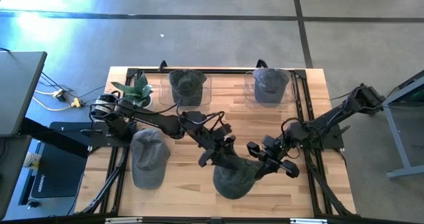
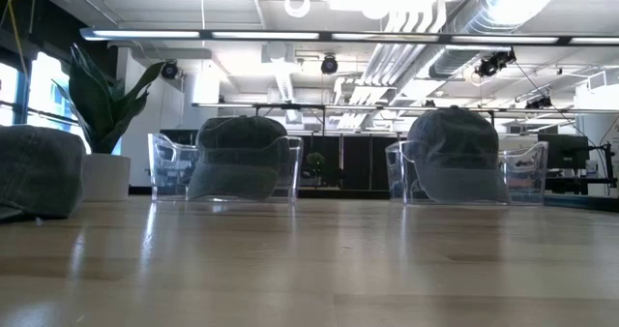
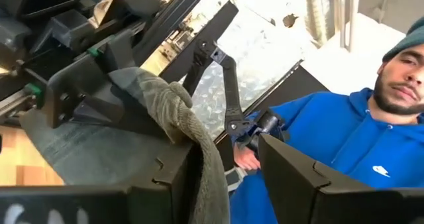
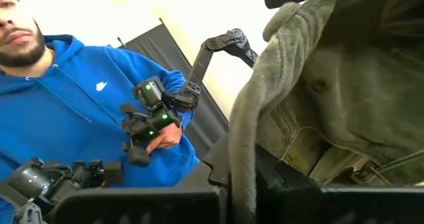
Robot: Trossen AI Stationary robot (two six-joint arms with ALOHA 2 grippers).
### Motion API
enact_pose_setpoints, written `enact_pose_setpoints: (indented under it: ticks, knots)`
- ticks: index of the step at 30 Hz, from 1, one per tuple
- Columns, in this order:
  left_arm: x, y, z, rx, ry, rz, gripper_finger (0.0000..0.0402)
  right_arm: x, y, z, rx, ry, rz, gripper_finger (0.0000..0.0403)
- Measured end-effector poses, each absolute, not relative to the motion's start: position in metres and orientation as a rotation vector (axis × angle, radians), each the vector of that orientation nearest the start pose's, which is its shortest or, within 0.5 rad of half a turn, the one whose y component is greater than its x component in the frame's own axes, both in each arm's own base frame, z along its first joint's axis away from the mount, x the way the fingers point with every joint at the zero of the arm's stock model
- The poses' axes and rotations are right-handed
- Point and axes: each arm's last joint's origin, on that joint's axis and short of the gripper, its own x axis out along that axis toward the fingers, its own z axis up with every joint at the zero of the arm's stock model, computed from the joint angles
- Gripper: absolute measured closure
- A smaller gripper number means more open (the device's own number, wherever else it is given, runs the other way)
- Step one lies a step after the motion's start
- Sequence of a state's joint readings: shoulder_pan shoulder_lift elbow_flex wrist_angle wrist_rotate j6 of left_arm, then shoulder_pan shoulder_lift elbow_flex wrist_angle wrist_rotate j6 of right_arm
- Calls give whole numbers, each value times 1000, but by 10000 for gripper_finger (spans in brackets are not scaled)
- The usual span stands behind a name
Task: Pick & Place hat
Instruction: Put the black cap into the left transparent bin
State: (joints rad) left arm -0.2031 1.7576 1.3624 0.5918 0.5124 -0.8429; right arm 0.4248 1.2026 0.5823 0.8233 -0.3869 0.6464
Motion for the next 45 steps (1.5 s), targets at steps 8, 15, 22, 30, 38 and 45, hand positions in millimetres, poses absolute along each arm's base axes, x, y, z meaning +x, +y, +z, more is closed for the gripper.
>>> enact_pose_setpoints:
  ticks: [8,15,22,30,38,45]
  knots:
    - [397,-97,346,-709,55,-784,334,224,114,277,610,45,861,399]
    - [397,-97,344,-695,73,-790,385,226,112,277,668,50,812,335]
    - [398,-94,340,-684,107,-780,398,224,109,285,701,6,906,244]
    - [398,-95,340,-682,120,-794,399,224,109,283,700,38,894,369]
    - [396,-95,340,-659,162,-898,399,235,106,292,684,99,793,395]
    - [392,-72,345,-633,218,-976,401,254,87,320,514,302,622,397]
